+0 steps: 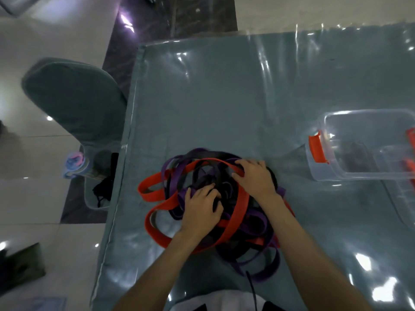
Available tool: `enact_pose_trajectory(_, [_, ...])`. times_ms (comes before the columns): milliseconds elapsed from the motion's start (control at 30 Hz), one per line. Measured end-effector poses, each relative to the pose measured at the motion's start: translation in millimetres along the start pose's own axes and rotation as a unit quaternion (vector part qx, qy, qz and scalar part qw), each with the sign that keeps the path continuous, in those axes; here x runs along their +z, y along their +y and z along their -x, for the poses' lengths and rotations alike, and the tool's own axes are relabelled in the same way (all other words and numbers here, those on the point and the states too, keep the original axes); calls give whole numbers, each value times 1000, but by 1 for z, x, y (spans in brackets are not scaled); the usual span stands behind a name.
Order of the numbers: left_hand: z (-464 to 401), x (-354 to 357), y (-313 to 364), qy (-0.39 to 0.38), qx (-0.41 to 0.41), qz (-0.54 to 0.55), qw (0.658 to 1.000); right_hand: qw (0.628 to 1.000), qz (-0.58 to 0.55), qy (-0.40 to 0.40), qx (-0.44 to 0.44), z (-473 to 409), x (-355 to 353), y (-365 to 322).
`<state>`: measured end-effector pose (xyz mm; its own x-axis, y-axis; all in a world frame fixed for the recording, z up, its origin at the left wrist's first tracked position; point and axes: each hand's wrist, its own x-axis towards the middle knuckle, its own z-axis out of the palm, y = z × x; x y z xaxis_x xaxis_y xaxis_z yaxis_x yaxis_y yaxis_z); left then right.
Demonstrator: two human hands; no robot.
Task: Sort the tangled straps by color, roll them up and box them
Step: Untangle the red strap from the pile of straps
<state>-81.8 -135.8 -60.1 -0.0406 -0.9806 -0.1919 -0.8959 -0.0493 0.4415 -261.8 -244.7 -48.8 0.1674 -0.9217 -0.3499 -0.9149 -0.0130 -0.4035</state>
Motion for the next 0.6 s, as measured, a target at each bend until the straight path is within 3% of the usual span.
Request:
enact_pose_trajectory(167, [3, -3, -7, 1, 18, 76, 997, 997, 27, 65, 11, -10, 6, -1])
enact_pose_trajectory(267, [-3, -18, -12, 10, 22, 208, 978, 990, -9, 138, 23, -7, 4, -2])
enact_pose_trajectory(300, [-5, -25, -15, 34, 19, 269, 962, 986, -28, 164, 23, -5, 4, -1])
enact_pose_trajectory(367, [-9, -37, -25, 156, -18, 343, 926, 975, -56, 215, 10, 2, 4, 3])
enact_pose_trajectory(433, [-17, -48, -45, 264, -96, 320, 905, 965, -75, 252, -8, 12, 4, 6])
enact_pose_trajectory(467, [-24, -52, -57, 273, -134, 271, 913, 960, -85, 266, -15, 17, 4, 7])
enact_pose_trajectory(533, [-35, -55, -77, 163, -212, 151, 952, 952, -108, 287, -21, 27, 3, 7])
enact_pose_trajectory(600, [-40, -54, -87, 30, -275, 97, 956, 944, -140, 296, -28, 34, 1, 5])
